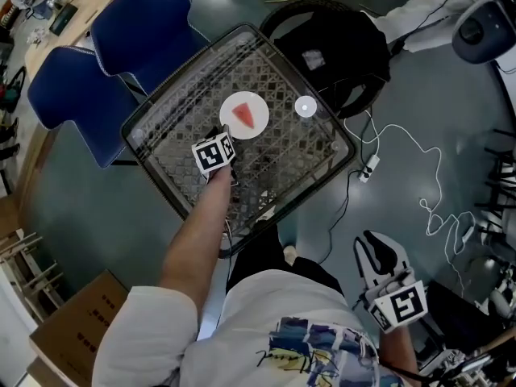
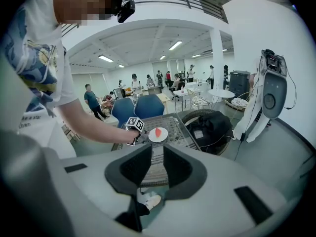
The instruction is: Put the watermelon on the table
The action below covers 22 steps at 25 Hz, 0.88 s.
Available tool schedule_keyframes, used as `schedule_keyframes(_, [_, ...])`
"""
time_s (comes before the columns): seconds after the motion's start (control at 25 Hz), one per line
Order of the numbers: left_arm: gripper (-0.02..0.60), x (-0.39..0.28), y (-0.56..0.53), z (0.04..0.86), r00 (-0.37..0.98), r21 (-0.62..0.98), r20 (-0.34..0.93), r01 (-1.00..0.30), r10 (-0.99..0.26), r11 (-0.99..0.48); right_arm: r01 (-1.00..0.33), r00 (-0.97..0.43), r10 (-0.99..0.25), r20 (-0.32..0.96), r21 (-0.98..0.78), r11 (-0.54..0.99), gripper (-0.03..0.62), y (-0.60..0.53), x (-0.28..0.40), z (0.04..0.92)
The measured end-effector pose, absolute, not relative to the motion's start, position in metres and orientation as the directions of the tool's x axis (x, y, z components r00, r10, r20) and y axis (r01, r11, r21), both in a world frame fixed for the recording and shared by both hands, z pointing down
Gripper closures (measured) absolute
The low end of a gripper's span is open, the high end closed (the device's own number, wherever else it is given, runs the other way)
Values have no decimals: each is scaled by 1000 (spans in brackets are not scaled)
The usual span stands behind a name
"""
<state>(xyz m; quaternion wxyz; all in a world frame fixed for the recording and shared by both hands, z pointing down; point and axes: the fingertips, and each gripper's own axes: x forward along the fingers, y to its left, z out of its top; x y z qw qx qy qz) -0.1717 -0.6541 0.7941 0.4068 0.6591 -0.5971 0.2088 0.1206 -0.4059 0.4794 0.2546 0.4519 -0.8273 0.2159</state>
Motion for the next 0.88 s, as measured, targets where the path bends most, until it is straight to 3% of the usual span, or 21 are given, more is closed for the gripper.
schedule_keyframes(0.48, [468,-172,-550,681,268,390,610,-921,-746,-12,-797,-545,-645,536,-93,597,534,-349,135,463])
schedule_keyframes(0.88, [572,-112,-347,556,384,421,465,-888,-797,-182,-692,-669,-589,453,-91,716,580,-225,159,456])
